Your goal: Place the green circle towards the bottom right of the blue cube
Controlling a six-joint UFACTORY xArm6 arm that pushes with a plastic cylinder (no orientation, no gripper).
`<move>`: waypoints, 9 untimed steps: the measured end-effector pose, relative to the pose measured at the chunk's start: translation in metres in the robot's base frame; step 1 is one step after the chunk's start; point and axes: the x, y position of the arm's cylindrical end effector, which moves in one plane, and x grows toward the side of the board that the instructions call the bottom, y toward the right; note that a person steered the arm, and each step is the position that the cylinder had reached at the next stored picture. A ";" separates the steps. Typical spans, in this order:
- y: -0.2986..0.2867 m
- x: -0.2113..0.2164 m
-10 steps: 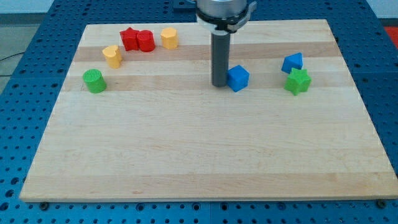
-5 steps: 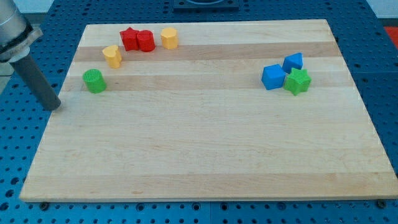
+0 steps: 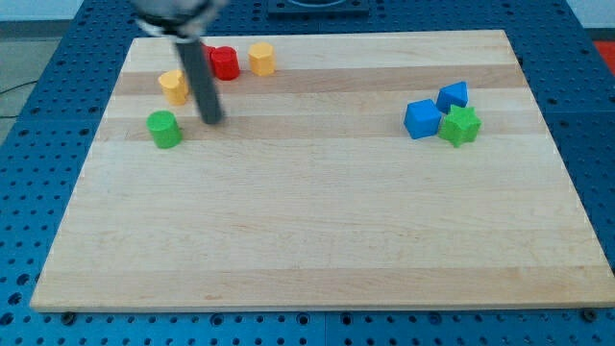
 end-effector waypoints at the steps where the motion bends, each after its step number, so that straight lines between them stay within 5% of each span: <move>1: -0.080 -0.015; 3: -0.076 -0.081; 5: -0.183 -0.039; 6: -0.134 0.010; 7: -0.041 0.015; 9: -0.064 0.037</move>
